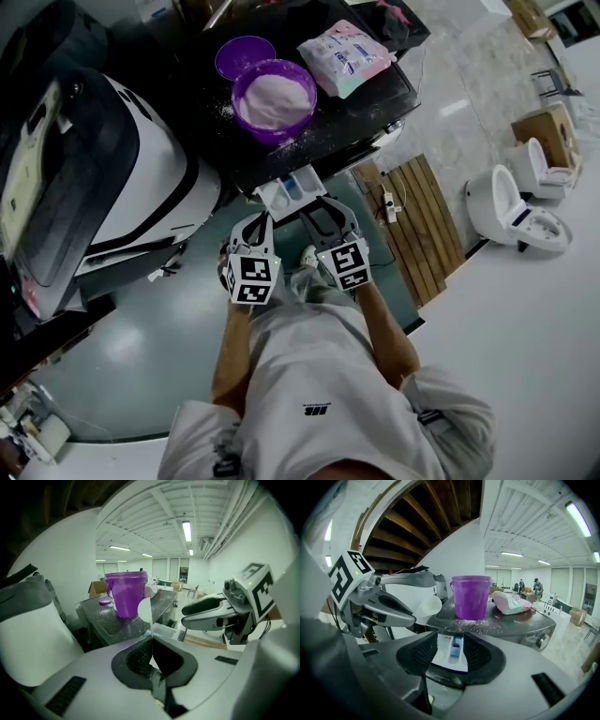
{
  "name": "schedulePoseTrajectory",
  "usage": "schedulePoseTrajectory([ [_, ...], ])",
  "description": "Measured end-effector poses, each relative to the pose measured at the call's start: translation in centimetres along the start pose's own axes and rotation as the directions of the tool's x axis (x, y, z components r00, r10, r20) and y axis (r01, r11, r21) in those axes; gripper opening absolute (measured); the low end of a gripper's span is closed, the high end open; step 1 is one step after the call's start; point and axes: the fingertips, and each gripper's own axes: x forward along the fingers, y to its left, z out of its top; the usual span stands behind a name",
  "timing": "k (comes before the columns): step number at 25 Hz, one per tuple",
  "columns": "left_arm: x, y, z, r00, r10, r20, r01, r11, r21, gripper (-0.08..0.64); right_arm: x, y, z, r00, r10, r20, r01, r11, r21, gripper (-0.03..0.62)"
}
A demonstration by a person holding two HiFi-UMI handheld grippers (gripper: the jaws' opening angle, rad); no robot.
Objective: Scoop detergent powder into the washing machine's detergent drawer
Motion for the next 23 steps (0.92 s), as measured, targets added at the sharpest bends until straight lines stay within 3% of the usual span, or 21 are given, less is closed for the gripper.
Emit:
schedulePoseTrajectory([
  [4, -0.6, 0.0, 0.6, 0.998, -0.045, 0.042, 0.046, 0.999, -0.023, 0.015, -0.5, 0.1, 0.6, 1.0, -0.013, 0.008, 0.013, 1.0, 0.004, 0.173],
  [13, -1.3, 0.2, 2.2, 0.993, -0.05, 0.105, 0.051, 0.999, -0.01, 0.015, -1.5, -0.2, 1.7, 0.999, -0.037, 0.032, 0.037, 0.999, 0.008, 0.172],
  [23, -1.8, -0.1, 2.7, 0.991, -0.064, 0.116, 0.065, 0.998, -0.002, 0.015, -2.1, -0.3, 2.6, 0.998, -0.043, 0.046, 0.043, 0.999, 0.008, 0.17],
])
